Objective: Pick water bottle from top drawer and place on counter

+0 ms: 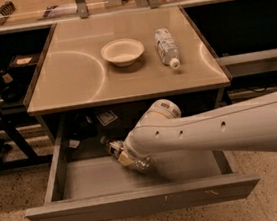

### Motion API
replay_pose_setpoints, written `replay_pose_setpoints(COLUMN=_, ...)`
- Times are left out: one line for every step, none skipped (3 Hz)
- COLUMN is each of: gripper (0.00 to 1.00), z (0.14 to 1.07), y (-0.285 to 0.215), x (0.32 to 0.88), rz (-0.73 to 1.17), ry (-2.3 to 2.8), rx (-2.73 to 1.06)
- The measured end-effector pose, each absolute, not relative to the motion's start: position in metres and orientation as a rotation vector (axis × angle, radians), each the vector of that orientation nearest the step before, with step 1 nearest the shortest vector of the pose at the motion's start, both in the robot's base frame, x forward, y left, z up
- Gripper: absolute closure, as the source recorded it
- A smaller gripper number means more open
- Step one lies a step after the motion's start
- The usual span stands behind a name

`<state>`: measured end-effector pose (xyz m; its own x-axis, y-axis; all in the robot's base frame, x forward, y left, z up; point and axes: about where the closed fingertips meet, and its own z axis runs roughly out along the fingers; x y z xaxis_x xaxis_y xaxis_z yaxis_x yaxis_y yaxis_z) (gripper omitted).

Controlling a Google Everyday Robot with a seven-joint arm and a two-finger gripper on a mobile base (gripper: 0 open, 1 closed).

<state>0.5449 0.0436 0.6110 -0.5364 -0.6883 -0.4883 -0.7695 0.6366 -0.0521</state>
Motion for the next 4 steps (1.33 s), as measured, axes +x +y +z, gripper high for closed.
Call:
replay_pose_setpoints(gripper=1.00, z=0.627, y=0.041, x=0.535, rz=0.226, ry=2.376, rx=-1.153)
replay_pose_setpoints(gripper=1.00, z=0.648, y=0.037, x=0.519, rz=0.208, ry=2.385, rx=-1.160)
replay_pose_setpoints(gripper=1.00, z=0.671, y=0.036, x=0.509, rz=0.195, ry=2.389, rx=-1.170)
replay_pose_setpoints(gripper=1.00, z=0.695, y=0.037, x=0.508, rz=0.185, ry=2.388, rx=-1.184)
